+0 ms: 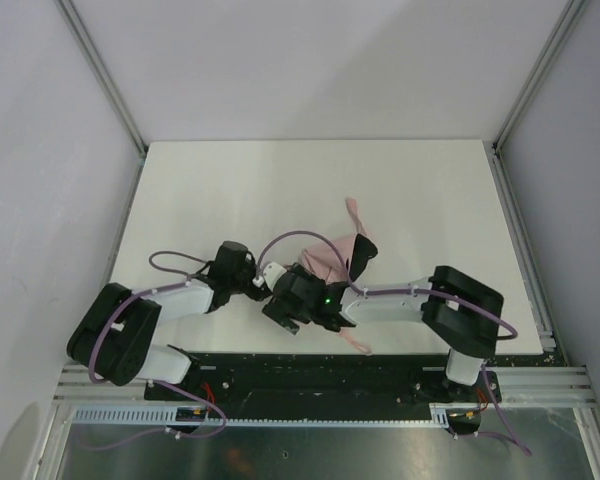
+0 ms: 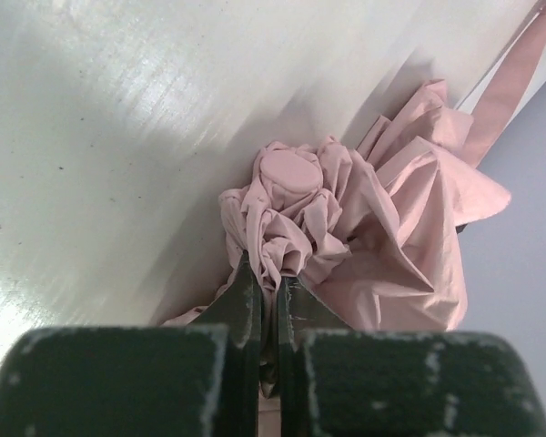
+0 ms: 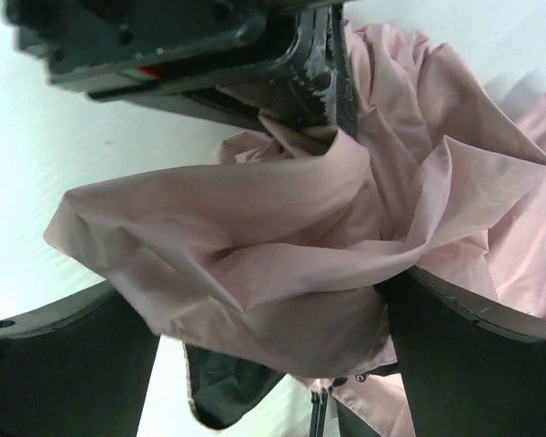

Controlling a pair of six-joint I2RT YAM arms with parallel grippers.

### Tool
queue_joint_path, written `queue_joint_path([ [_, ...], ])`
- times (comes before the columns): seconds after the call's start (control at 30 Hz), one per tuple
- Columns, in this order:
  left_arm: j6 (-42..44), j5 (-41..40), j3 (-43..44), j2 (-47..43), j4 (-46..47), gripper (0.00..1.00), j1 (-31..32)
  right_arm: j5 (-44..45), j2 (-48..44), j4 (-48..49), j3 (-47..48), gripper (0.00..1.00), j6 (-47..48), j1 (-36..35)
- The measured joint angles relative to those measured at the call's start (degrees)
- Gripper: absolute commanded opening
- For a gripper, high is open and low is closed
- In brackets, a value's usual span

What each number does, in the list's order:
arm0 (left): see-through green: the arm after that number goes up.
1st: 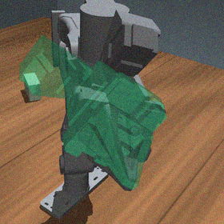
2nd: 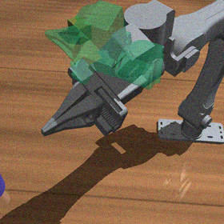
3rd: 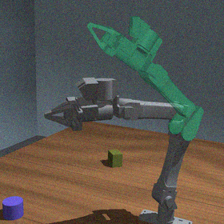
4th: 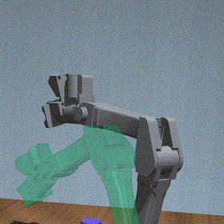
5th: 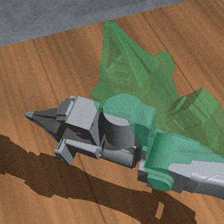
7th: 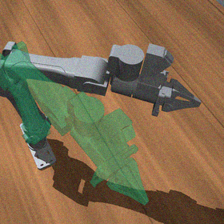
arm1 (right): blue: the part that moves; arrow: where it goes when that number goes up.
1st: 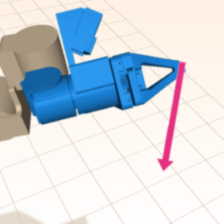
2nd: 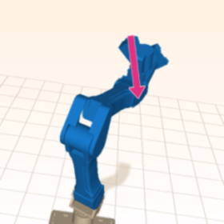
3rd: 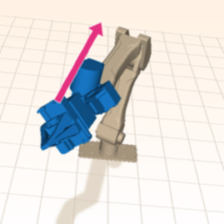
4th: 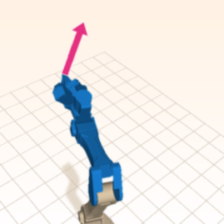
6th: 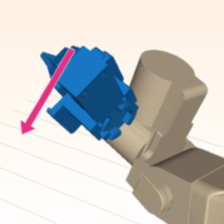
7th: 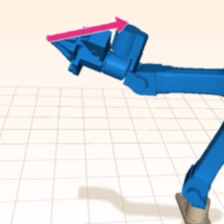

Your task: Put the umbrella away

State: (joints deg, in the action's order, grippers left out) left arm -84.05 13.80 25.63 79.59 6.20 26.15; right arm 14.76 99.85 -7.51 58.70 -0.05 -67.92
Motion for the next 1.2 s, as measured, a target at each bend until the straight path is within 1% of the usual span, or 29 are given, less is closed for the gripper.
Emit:
queue_joint_path([
  [0.03,0.0,0.0,0.0,-0.3,-0.4,0.0,-0.1,2.3,1.5,0.7,0.2,0.91,0.6,-0.5],
  [0.07,0.0,0.0,0.0,-0.4,-0.6,0.0,-0.2,4.1,2.7,1.2,0.6,0.85,1.0,-0.7],
  [0.2,0.1,0.5,0.1,-1.1,-2.5,0.0,-1.6,8.2,6.4,3.1,2.6,0.54,0.7,-0.2],
  [0.27,0.2,0.5,0.1,-1.7,-3.5,0.0,-2.3,8.3,7.6,3.8,3.2,0.35,0.2,1.0],
  [0.3,0.2,0.5,0.1,-1.9,-3.8,0.0,-2.7,7.9,8.1,4.2,3.4,0.28,0.0,1.8],
  [0.4,0.5,0.3,0.3,-1.9,-3.8,0.0,-3.7,4.8,9.0,5.1,4.2,0.07,-0.1,3.6],
  [0.43,0.6,0.3,0.3,-1.9,-3.9,0.0,-4.0,3.8,9.2,5.3,4.3,0.04,0.2,4.0],
  [0.5,0.7,0.0,0.5,-1.9,-4.2,0.0,-4.4,1.0,9.7,5.4,4.6,0.01,0.5,5.0],
  [0.53,0.9,-0.1,0.5,-1.9,-4.3,0.02,-4.5,-0.4,9.7,5.4,4.7,0.0,0.5,5.6],
  [0.57,1.2,-0.6,0.8,-1.9,-4.9,0.11,-4.7,-2.5,9.6,5.5,4.8,0.0,0.3,6.2],
  [0.63,2.3,-1.5,1.5,-1.8,-5.8,0.45,-5.2,-7.2,9.6,5.7,5.0,0.0,-0.3,7.8],
  [0.73,5.6,-1.9,2.3,-2.7,-6.7,0.83,-5.3,-14.7,9.9,7.1,5.1,0.0,-1.6,11.4],
  [0.77,6.8,-1.9,2.3,-3.7,-7.1,0.91,-5.4,-17.6,10.3,8.0,5.2,0.0,-2.0,12.7],
  [0.83,8.7,-1.9,2.3,-6.3,-8.2,0.97,-5.9,-23.1,11.0,9.5,5.3,0.0,-3.0,15.0],
  [1.0,11.2,-1.1,1.7,-13.3,-8.2,0.99,-10.0,-39.1,13.2,13.4,5.2,0.0,-6.1,21.2],
  [1.1,11.2,-0.2,0.5,-14.0,-7.9,0.99,-10.9,-48.0,15.0,16.0,5.2,0.0,-8.3,24.5],
  [1.2,10.5,0.7,-1.0,-12.5,-7.6,0.99,-10.9,-54.6,16.7,18.1,5.2,0.0,-10.2,26.8],
])
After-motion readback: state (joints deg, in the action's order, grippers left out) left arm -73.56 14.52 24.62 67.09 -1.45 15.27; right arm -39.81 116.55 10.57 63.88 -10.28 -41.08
